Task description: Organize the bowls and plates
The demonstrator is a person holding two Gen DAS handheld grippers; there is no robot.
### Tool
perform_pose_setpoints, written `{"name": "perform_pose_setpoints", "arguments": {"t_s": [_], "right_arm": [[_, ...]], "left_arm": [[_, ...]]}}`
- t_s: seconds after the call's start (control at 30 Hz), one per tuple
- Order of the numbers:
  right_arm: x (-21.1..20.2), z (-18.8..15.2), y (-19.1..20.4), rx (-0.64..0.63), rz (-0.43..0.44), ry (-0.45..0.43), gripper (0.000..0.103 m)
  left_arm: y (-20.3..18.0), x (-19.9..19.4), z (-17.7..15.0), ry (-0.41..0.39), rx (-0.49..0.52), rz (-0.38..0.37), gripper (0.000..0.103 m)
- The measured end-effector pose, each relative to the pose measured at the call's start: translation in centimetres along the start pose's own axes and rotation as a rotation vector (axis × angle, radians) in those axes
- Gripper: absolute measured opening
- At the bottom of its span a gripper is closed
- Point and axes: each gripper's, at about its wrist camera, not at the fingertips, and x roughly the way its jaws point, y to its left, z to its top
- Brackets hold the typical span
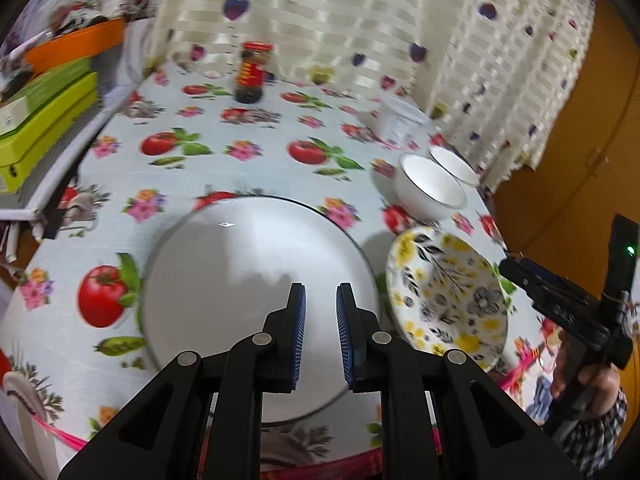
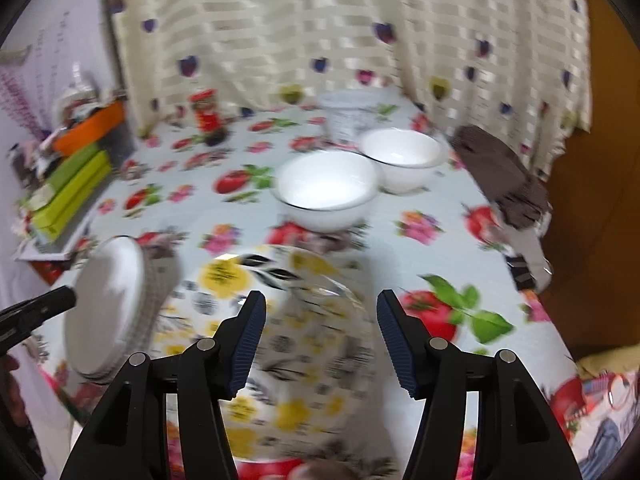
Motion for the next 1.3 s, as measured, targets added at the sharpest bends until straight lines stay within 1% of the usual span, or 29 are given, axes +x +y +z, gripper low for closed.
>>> {"name": "perform_pose_setpoints", "arguments": {"t_s": [0.1,0.27,0.37,0.43,0.47,0.5,0.53,0.6,0.67,0.73,0.77,0.8,0.87,0.97,1.07,1.23,1.3], "right_arm": [[0.6,-0.9,-2.1,0.041,-0.006,0.019,0.058],[2.1,-2.5,-4.3,0.099,0.074,0.057,0.058],[2.7,-2.7,-4.6,0.12,0.115,0.066,0.058],[3.4,-3.0,-5.0,0.146,0.148,0.09,0.057],[3.7,-3.0,-5.0,0.153,0.16,0.096,0.052],[3.9,-2.9,-5.0,0.155,0.166,0.101,0.042],[4.1,-3.0,-5.1,0.16,0.176,0.111,0.038],[4.6,-3.2,-5.6,0.2,0.222,0.14,0.026],[5.2,-3.4,-6.1,0.236,0.257,0.174,0.02],[5.2,-3.4,-6.1,0.234,0.284,0.17,0.017],[5.1,-3.4,-6.0,0.226,0.289,0.168,0.012],[5.0,-3.3,-5.8,0.216,0.296,0.164,0.01],[4.9,-3.1,-5.8,0.208,0.281,0.16,0.009],[4.7,-3.2,-6.8,0.234,0.294,0.156,0.009],[3.8,-3.3,-7.9,0.233,0.266,0.129,0.008],[2.3,-3.3,-10.0,0.236,0.211,0.099,0.008],[2.0,-3.4,-10.6,0.235,0.19,0.093,0.008]], "left_arm": [[-1.6,0.7,-0.4,0.021,0.024,-0.021,0.016],[-3.7,1.7,-1.0,0.055,0.061,-0.035,0.016],[-4.4,2.6,-1.3,0.075,0.06,-0.031,0.016],[-5.0,3.0,-1.5,0.087,0.063,-0.032,0.016],[-5.2,3.2,-1.6,0.09,0.067,-0.034,0.016],[-5.4,3.3,-1.6,0.094,0.068,-0.034,0.016],[-5.7,3.5,-1.6,0.098,0.069,-0.029,0.016],[-6.0,3.8,-1.6,0.102,0.068,-0.027,0.016],[-6.2,4.1,-1.6,0.105,0.063,-0.022,0.016],[-6.5,4.3,-1.7,0.109,0.061,-0.018,0.016],[-6.6,4.5,-1.8,0.111,0.061,-0.013,0.016],[-6.7,4.6,-1.8,0.113,0.061,-0.009,0.016],[-6.9,4.9,-1.7,0.119,0.059,-0.002,0.016],[-7.1,5.3,-1.5,0.126,0.066,0.001,0.016],[-7.7,5.8,-1.5,0.135,0.074,0.004,0.016],[-9.2,6.9,-1.7,0.151,0.091,-0.017,0.017],[-9.8,7.1,-1.7,0.145,0.101,-0.02,0.029]]}}
